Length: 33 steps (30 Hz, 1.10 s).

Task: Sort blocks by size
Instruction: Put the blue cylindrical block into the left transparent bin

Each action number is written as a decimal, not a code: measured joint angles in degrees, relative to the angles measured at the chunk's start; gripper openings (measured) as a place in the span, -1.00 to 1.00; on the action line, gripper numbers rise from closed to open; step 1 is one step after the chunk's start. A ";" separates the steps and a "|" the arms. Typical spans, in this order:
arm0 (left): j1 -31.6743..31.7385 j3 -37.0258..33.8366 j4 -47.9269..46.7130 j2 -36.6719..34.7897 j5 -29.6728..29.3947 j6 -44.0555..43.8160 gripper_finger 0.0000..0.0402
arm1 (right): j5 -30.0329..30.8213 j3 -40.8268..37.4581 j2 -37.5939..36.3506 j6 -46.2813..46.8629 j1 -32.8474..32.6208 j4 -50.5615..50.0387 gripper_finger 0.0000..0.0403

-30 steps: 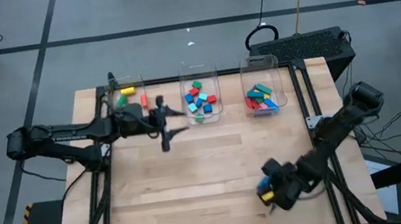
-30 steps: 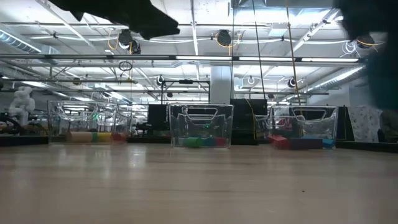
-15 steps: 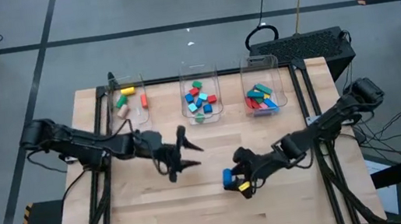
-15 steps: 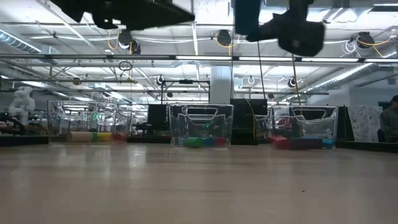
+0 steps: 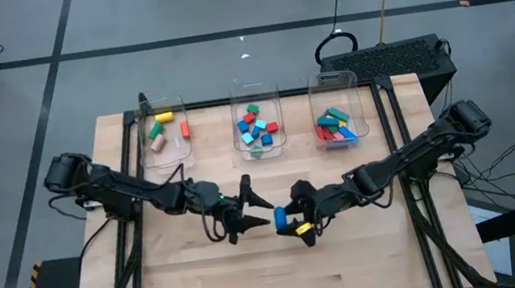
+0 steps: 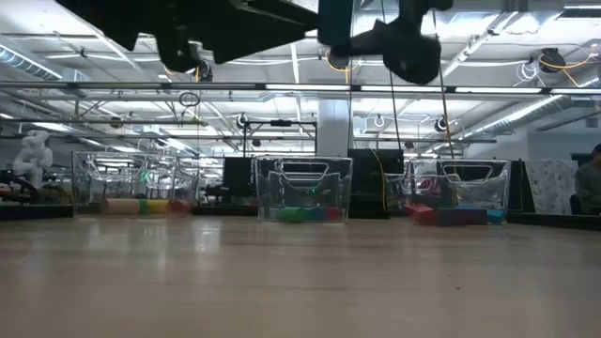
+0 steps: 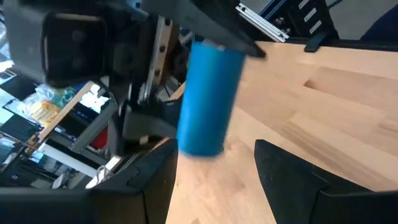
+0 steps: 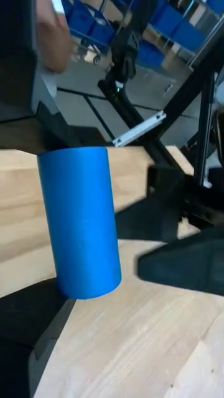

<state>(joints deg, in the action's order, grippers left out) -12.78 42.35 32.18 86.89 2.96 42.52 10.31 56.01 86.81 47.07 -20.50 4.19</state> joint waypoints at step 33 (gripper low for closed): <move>-0.20 3.95 2.23 4.87 -6.11 -4.85 -0.31 | 0.98 0.03 2.04 -5.45 2.11 1.39 0.64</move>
<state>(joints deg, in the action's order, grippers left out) -12.97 46.30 34.41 91.76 -3.14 37.67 11.29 56.03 88.84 41.62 -18.39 5.59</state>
